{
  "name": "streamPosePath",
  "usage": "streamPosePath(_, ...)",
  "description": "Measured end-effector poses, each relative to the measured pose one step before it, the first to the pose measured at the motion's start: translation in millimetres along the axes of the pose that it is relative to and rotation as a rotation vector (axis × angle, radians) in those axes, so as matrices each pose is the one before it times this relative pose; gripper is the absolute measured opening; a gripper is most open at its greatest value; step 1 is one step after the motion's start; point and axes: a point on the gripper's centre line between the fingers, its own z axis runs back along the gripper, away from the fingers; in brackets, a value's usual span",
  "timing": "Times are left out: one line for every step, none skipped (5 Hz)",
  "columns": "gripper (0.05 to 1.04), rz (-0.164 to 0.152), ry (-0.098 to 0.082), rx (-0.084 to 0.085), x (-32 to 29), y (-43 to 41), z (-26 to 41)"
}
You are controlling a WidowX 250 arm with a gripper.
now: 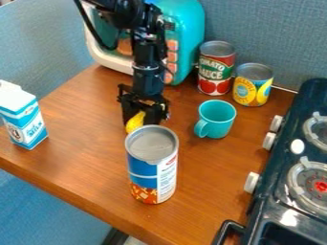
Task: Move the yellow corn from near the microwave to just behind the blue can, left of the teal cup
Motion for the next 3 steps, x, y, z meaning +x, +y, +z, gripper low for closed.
streamPosePath(0.751, 0.0225, -0.0018, -0.009, 0.83, -0.7, 0.9)
streamPosePath(0.984, -0.0238, 0.0059, 0.006, -0.59, 1.61, 1.49)
streamPosePath(1.001, -0.0103, -0.0176, 0.0131, 1.75, 1.2, 1.25)
